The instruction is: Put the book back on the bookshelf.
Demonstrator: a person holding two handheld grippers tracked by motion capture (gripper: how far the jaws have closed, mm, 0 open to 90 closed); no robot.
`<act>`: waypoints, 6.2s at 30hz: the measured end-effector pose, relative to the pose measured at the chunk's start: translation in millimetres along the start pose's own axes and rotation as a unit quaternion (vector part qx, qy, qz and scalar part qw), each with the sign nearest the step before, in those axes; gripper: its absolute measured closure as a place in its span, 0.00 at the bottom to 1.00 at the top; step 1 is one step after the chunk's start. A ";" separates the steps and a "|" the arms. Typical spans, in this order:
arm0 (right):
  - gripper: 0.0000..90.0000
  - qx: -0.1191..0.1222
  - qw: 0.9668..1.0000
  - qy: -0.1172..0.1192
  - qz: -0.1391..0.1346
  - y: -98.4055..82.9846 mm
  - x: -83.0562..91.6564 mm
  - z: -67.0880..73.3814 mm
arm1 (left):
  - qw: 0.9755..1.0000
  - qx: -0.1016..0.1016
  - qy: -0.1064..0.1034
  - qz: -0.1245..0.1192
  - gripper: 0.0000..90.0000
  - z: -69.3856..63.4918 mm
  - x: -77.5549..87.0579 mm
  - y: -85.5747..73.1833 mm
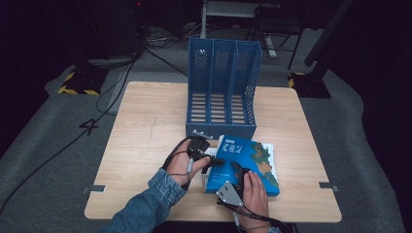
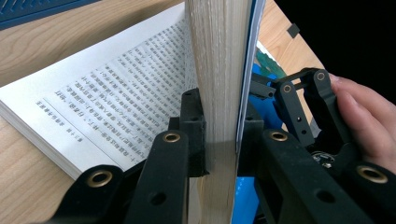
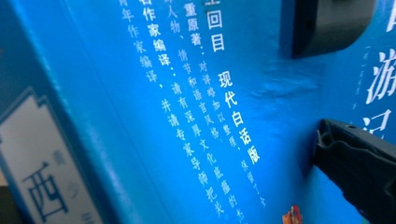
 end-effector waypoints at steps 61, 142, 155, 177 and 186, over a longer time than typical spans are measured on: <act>0.66 -0.062 0.987 0.147 -0.005 -0.6 34.4 -97.8 | 0.963 0.001 0.227 -0.144 0.48 126.4 55.4 -31.9; 0.69 -0.403 0.850 0.239 -0.241 102.5 -19.3 -263.0 | 0.934 -0.004 0.328 -0.139 0.35 167.2 79.4 -61.2; 0.69 -0.436 0.849 0.208 -0.214 109.5 -70.8 -283.9 | 0.933 0.002 0.333 -0.138 0.31 172.7 77.2 -52.2; 0.69 -0.508 0.830 0.121 -0.195 96.4 -123.8 -324.5 | 0.933 0.002 0.332 -0.138 0.31 172.7 76.9 -51.8; 0.69 -0.531 0.823 0.089 -0.179 98.0 -141.1 -329.3 | 0.933 0.004 0.332 -0.138 0.31 172.6 76.5 -51.6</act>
Point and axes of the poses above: each handheld gripper's, and its own axes: x roughly backward along the jaws, y roughly out of its top, z roughly to its left, the point moved 1 cm from there along -x, roughly forward along the jaws, and after that the axes turned 7 degrees about x, right-handed, at the moved point
